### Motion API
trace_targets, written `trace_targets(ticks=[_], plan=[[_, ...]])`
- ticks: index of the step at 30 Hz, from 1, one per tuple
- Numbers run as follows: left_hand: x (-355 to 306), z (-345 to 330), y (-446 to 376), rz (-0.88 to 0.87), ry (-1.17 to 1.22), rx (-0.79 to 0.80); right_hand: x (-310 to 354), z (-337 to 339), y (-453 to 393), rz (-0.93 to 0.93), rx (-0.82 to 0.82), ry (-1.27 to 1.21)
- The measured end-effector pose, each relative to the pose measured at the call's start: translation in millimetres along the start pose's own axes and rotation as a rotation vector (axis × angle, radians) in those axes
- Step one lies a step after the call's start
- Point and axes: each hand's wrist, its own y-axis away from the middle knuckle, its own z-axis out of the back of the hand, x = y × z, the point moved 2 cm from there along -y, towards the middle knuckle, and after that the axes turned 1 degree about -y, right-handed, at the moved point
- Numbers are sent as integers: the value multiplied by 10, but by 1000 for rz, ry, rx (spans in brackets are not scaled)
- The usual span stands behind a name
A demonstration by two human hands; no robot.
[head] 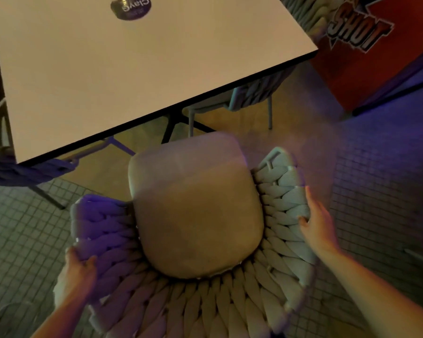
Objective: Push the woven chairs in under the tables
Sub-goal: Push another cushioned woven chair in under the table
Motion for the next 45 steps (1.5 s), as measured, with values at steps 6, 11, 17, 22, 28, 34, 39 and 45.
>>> trace_targets(ticks=[6,11,17,22,28,34,39,45], plan=[[-219,-264,389,89,30,-7,-189,271,-447,41,67,45],[-299,-274,403,70,73,-25,-238,463,-599,83,103,57],[-432,-108,163,-12,95,-67,-41,436,-819,178,157,54],[-473,-118,169,-2,123,-69,-22,452,-857,195,143,56],[-621,-117,34,-24,147,-78,83,451,-1056,187,125,88],[-785,-82,-101,-16,165,-67,183,452,-1279,179,134,120],[-836,-50,-165,9,151,-59,263,445,-1364,176,132,104],[-871,-16,-136,46,169,-46,274,429,-1379,182,133,117]])
